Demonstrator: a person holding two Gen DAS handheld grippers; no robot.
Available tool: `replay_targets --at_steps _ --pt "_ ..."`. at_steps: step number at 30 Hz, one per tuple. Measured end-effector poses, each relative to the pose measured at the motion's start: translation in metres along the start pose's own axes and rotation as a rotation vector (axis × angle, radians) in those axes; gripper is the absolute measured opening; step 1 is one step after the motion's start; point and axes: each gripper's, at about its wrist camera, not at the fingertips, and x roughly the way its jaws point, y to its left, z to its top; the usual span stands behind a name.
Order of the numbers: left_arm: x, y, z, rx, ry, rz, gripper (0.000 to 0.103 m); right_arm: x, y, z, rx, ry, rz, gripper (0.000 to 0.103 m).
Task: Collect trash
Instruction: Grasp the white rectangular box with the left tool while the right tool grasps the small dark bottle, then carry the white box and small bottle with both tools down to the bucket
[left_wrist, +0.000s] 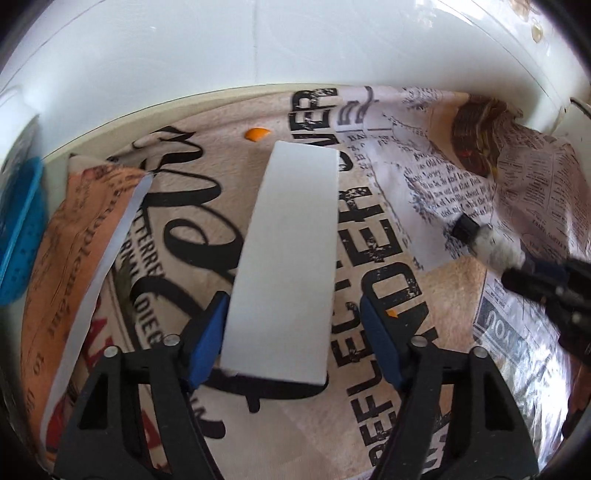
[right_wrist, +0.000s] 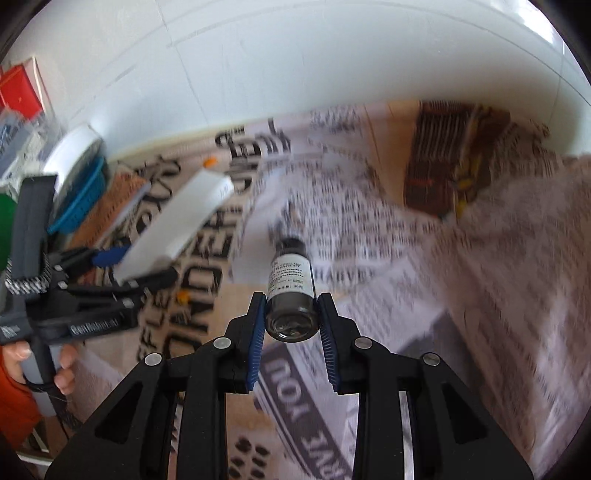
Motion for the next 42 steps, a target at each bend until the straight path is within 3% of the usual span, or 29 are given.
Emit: replay_targets --at_steps 2,7,11,14,15,19,23,33,42 --pt "-0.001 0.007 0.001 -0.016 -0.025 0.02 0.062 0.012 0.008 -0.001 0.0 0.014 -0.004 0.026" --pt "0.0 0.005 -0.001 -0.02 -0.072 0.069 0.06 0.026 0.004 0.0 0.038 0.053 0.003 0.027" --pt "0.0 0.001 0.0 -0.016 -0.108 0.089 0.052 0.03 0.005 0.002 0.062 0.033 0.007 0.038" --pt "0.0 -0.001 -0.001 -0.022 -0.129 0.104 0.051 0.032 0.009 0.003 0.057 0.001 0.003 0.037" --pt "0.001 -0.002 0.0 -0.019 -0.128 0.108 0.051 0.033 0.01 0.003 0.059 -0.009 -0.008 0.026" --pt "-0.001 -0.003 0.003 -0.024 -0.101 0.1 0.05 0.029 0.009 0.002 0.093 -0.02 0.01 0.026" --pt "-0.03 -0.001 -0.004 -0.028 -0.116 0.097 0.05 0.008 0.013 -0.001 0.099 -0.05 0.018 0.026" --pt "-0.137 0.002 -0.04 -0.035 -0.237 0.055 0.05 -0.084 0.049 -0.017 0.089 -0.209 0.0 0.026" --pt "-0.231 0.025 -0.132 0.006 -0.333 0.001 0.05 -0.156 0.128 -0.088 0.118 -0.337 -0.041 0.026"
